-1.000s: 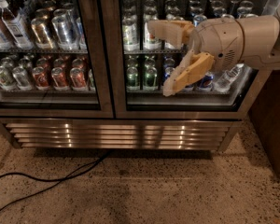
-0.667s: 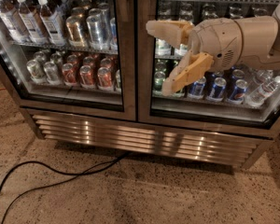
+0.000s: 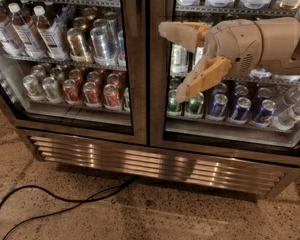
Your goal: Open right fridge door
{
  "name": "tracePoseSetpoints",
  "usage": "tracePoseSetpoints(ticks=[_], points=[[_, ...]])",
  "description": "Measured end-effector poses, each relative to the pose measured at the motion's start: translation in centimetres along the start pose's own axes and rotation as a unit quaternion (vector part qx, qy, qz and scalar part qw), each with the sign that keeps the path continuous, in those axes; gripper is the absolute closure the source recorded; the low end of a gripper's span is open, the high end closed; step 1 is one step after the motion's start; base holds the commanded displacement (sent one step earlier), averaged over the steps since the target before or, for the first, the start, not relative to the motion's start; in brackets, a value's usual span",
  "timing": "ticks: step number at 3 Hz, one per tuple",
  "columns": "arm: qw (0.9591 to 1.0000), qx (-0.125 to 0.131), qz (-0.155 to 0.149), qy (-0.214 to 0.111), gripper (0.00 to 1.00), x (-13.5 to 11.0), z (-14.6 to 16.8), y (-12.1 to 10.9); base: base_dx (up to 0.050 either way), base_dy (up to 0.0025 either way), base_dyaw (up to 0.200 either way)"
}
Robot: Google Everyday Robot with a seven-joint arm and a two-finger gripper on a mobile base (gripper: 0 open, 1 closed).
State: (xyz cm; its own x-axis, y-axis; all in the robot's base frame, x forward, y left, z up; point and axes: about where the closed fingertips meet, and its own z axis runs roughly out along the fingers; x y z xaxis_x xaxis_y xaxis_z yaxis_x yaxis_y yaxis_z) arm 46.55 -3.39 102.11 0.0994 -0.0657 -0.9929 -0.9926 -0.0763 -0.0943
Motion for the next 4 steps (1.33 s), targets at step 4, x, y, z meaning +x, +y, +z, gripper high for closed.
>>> tracePoseSetpoints(ticks=[4], points=[[0.9992,0.036,0.014,-0.007,0.00,0.1,-1.7,-0.1,0.024,-0.00001,0.000]])
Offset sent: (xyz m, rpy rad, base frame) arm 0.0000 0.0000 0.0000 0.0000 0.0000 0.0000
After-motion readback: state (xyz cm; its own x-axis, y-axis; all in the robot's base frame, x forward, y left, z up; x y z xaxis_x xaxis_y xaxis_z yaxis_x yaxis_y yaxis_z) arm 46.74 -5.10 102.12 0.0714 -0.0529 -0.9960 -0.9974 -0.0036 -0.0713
